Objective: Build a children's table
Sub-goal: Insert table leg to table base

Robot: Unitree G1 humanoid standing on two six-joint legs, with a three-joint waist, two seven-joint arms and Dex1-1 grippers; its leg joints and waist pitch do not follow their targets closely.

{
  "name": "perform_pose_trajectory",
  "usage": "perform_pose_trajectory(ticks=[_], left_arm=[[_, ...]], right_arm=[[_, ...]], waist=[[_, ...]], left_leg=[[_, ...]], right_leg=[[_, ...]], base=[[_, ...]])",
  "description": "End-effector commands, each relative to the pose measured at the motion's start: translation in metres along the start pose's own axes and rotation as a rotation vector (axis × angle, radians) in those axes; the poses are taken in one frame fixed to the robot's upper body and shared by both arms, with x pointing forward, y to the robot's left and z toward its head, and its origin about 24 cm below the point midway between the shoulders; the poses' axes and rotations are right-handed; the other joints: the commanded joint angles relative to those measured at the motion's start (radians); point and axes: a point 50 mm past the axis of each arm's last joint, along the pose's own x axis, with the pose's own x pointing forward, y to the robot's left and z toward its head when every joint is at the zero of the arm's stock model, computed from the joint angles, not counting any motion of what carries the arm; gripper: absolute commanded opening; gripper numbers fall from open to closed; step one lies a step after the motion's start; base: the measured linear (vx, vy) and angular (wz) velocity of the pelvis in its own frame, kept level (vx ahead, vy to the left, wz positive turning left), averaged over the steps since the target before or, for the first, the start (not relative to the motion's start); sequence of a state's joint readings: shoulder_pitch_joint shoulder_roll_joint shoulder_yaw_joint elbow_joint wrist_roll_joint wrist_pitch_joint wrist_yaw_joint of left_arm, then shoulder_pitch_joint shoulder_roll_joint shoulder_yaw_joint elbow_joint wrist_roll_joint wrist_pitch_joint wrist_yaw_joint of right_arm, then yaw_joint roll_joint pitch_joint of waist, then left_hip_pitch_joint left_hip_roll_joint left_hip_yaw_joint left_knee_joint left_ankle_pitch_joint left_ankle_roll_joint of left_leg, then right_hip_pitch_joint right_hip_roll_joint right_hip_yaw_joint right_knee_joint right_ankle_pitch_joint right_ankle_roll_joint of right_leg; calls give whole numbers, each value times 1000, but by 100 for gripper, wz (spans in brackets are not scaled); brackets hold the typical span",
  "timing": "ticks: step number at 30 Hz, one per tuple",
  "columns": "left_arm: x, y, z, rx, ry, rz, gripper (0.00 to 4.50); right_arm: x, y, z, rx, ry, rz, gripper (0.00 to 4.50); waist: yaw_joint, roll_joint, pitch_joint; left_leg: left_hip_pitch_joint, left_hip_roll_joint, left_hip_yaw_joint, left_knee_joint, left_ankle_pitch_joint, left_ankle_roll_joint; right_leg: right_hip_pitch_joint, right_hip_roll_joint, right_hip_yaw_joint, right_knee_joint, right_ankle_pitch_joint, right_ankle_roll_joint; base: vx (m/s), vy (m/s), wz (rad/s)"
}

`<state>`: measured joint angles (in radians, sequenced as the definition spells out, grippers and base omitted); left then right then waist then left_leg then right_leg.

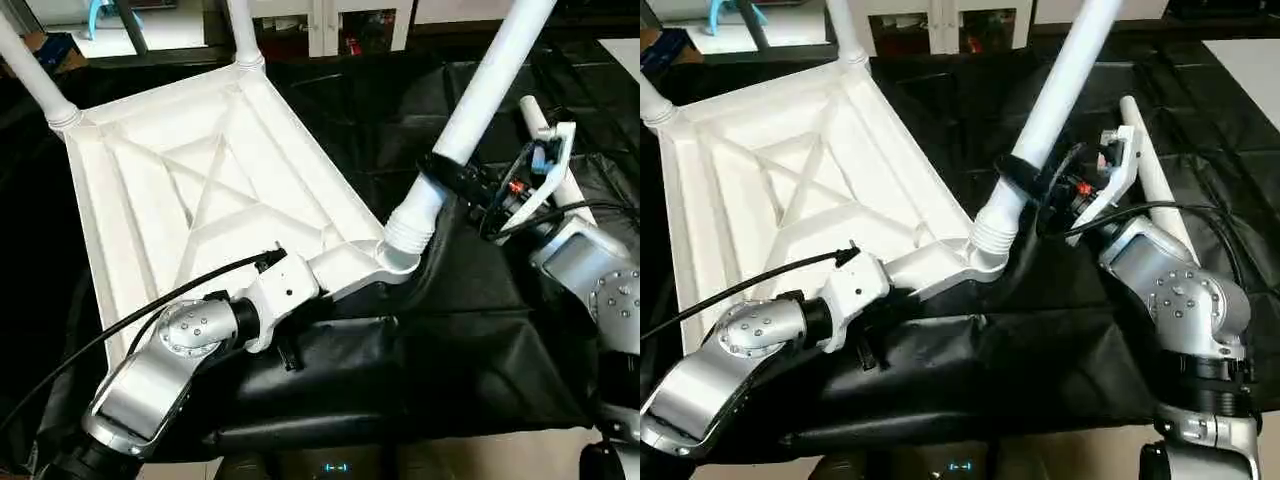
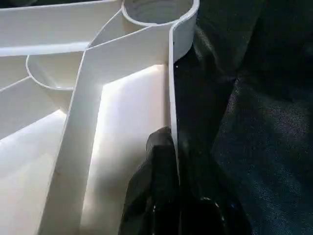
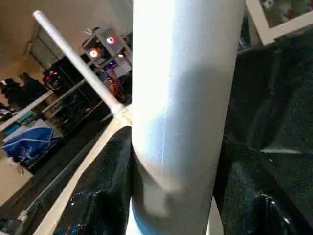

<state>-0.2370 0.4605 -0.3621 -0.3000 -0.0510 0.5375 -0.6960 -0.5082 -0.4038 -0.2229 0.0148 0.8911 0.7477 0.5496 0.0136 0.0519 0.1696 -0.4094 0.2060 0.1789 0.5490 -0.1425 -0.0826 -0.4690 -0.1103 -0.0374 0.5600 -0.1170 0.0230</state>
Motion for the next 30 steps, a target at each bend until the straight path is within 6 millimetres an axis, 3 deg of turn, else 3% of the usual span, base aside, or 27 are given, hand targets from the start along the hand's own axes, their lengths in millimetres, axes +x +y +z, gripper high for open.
perform_pose_trajectory(ticks=[1,12,20,30], left_arm=[[8,-17,-24,-56,92,-99,0],[11,-17,-24,-49,88,-97,0],[11,-17,-24,-48,91,-104,0],[11,-16,-25,-43,97,-110,0]], right_arm=[[1,-2,-5,-46,37,18,180],[4,-11,-18,-125,94,8,180],[4,-25,-26,-155,110,-49,180],[21,-17,-33,-308,212,24,180]], waist=[[0,-23,-59],[0,-31,-53],[2,-25,-52],[-6,-29,-49]], left_leg=[[18,-5,16,-53,-207,84],[17,-4,17,-57,-231,76],[19,-2,17,-57,-241,82],[18,0,13,-64,-309,55]], right_leg=[[60,4,12,-57,-288,-186],[57,2,15,-61,-348,-168],[57,1,15,-61,-344,-179],[53,0,13,-67,-424,-152]], base=[[0,0,0],[0,0,0],[0,0,0],[0,0,0]])
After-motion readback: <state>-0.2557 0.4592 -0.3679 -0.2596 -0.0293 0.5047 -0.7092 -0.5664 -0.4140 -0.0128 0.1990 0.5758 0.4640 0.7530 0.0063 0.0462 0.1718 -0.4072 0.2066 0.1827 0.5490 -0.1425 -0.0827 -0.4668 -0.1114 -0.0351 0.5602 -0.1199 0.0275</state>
